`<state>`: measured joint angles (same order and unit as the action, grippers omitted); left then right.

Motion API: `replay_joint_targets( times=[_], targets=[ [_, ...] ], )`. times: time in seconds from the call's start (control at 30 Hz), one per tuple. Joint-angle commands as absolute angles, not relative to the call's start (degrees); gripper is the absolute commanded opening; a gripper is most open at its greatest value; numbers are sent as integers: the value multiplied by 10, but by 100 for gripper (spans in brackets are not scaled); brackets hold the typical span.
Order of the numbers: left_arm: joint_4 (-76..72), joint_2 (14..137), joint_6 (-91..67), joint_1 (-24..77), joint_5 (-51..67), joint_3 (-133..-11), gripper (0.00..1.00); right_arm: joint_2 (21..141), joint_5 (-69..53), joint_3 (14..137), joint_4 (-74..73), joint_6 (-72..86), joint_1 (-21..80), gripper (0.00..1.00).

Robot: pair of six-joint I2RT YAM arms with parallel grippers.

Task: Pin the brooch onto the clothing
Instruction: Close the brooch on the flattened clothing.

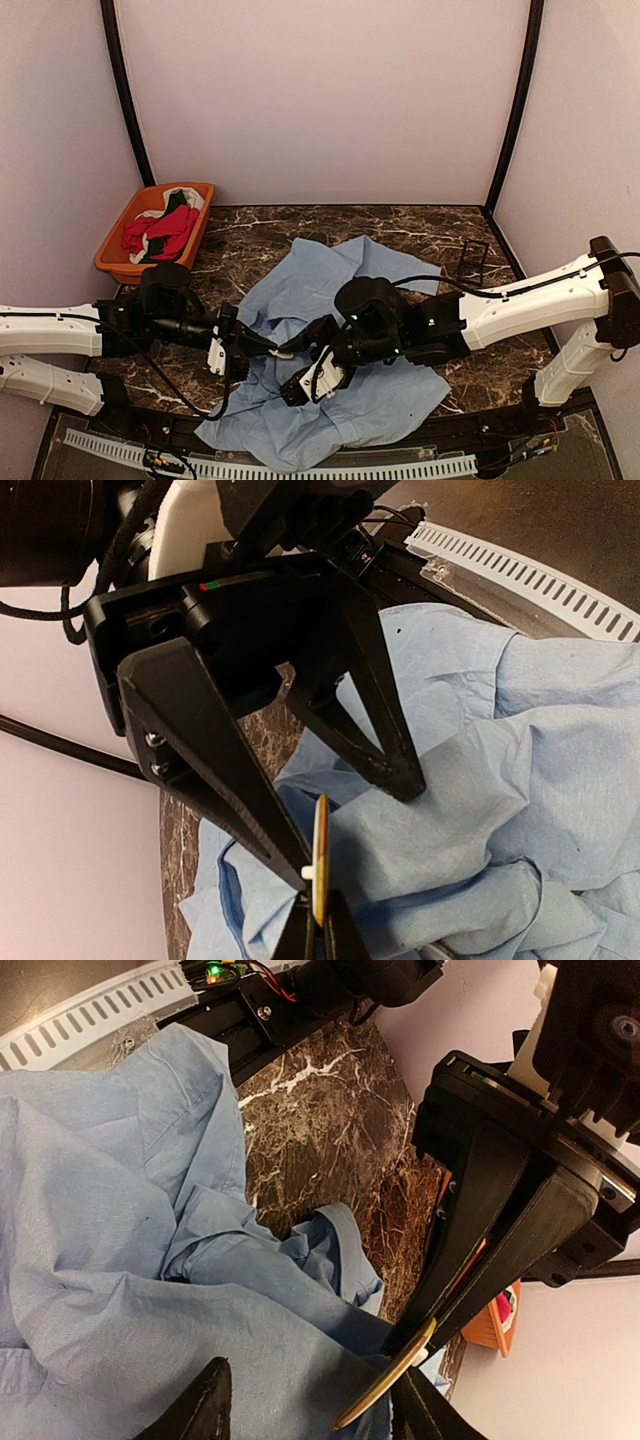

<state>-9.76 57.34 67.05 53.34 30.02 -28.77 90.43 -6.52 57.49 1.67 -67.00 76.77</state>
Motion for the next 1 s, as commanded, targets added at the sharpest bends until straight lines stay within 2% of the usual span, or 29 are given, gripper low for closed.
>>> replay_joint_targets(
  times=[0.0, 0.2, 0.47, 0.97],
  targets=[
    [-280, 545, 677, 529, 272, -312, 1, 930, -160, 575, 22, -658, 783, 56],
    [-274, 543, 686, 529, 275, -311, 1, 928, -162, 574, 39, -636, 775, 65],
    [-270, 542, 692, 531, 275, -310, 1, 915, -158, 569, 61, -615, 757, 71],
    [-268, 542, 697, 532, 276, -310, 1, 899, -141, 555, 91, -597, 737, 76]
  ],
)
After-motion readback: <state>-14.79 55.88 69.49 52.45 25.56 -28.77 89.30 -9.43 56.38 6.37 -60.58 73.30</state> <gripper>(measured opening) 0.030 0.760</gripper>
